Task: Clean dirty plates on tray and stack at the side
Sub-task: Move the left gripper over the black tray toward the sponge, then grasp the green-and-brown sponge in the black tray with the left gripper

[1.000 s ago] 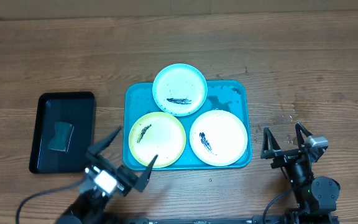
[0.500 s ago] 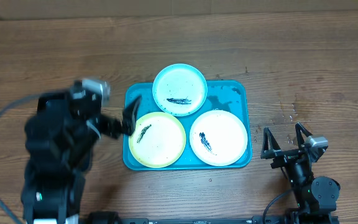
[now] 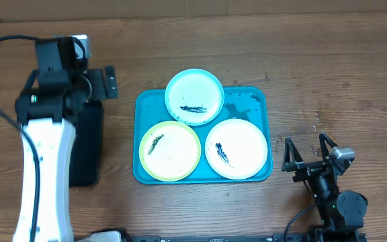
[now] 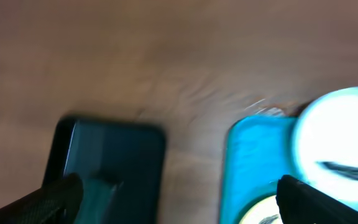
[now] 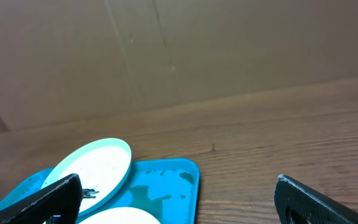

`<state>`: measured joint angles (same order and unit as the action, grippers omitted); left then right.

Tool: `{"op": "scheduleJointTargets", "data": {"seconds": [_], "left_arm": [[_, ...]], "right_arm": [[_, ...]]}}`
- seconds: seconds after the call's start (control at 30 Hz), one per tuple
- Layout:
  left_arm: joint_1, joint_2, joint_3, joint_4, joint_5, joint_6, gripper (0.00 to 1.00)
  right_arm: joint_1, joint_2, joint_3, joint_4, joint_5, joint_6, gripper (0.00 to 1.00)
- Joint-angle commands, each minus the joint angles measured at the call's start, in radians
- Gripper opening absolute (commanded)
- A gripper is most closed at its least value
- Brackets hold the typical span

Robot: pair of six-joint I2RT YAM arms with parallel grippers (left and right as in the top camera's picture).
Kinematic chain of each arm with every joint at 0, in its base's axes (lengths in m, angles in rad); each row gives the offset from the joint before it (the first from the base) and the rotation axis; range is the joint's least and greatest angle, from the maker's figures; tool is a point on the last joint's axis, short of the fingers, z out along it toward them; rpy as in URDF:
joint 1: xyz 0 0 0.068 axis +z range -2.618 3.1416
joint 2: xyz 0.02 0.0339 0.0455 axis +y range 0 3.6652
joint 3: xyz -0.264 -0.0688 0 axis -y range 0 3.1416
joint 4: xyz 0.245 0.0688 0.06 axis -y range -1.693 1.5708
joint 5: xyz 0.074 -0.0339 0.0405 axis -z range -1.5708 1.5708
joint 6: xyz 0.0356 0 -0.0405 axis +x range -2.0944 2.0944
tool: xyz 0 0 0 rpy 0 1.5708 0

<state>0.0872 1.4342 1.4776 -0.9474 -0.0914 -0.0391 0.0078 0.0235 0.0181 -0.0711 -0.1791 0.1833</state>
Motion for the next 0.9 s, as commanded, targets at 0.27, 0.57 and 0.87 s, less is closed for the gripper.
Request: {"op": "scheduleJointTargets", "data": {"seconds": [0.27, 0.57, 0.87], "left_arm": [[0.153, 0.175, 0.023, -0.175, -0.098, -0.029, 1.0], [0.375, 0.181, 0.023, -0.224, 0.051, -0.126, 1.0], [0.44, 0.195, 0.008, -0.18, 0.278, 0.152, 1.0]], "right_arm": [[-0.003, -0.001, -0.01, 0.005, 0.002, 0.0, 1.0], [-0.003, -0.001, -0.01, 0.005, 0.002, 0.0, 1.0], [-0.003, -0.001, -0.01, 0.005, 0.002, 0.0, 1.0]]}}
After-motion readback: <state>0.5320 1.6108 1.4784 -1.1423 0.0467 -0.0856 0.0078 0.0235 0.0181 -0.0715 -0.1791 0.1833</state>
